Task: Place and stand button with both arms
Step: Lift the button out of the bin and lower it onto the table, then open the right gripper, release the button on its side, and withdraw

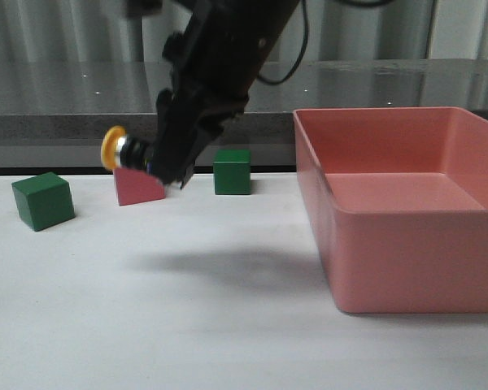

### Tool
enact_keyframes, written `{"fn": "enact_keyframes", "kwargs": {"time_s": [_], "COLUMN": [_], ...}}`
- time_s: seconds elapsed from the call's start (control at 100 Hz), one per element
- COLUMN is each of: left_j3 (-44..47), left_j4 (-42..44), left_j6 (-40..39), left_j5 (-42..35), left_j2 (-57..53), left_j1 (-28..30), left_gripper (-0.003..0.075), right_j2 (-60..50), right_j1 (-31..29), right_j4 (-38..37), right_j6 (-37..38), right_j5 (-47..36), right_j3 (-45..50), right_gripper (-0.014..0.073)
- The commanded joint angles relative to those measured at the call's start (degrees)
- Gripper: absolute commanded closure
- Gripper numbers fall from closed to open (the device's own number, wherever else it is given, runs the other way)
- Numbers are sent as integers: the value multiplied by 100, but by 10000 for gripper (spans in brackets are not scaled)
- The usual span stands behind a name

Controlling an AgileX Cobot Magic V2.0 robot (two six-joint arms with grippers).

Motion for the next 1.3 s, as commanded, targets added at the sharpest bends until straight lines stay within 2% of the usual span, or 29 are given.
{"fn": "enact_keyframes", "kwargs": {"time_s": [0.0,0.33,0.43,0.55,0.62,0.68,0.88,0.94,1.01,1.06,1.18,1.22,1.29], "left_j3": [268,268,268,268,268,268,268,268,268,268,268,268,268], "left_j4": [-4,-4,-4,-4,-4,-4,-4,-4,-4,-4,-4,-4,-4], "left_j6": [-47,-47,-47,-47,-47,-47,-47,-47,-47,-47,-47,-47,-47], "left_j5": [-439,-439,-439,-439,-439,-439,-439,-439,-439,-439,-439,-439,-439], "left_j2": [-169,-169,-169,-169,-169,-169,-169,-169,-169,-169,-169,-169,-169], "left_j1": [2,2,2,2,2,2,2,2,2,2,2,2,2], "left_gripper": [740,740,740,740,740,740,740,740,740,740,740,740,740], "right_j2": [44,758,778,778,778,753,474,314,75,-113,-600,-781,-1087], "right_j1": [77,196,196,196,196,196,177,177,145,116,-62,-145,-341], "right_j4": [171,53,53,53,53,53,51,51,24,-37,-330,-373,-381], "right_j6": [-350,-438,-433,-420,-404,-316,49,199,475,752,1351,1498,1855], "right_j5": [-178,-241,-288,-406,-456,-450,-291,-182,-33,51,316,472,661], "right_j3": [-314,-591,-591,-591,-591,-591,-591,-591,-591,-591,-591,-591,-591], "right_gripper": [573,555,432,162,56,25,26,45,130,232,573,660,652]}}
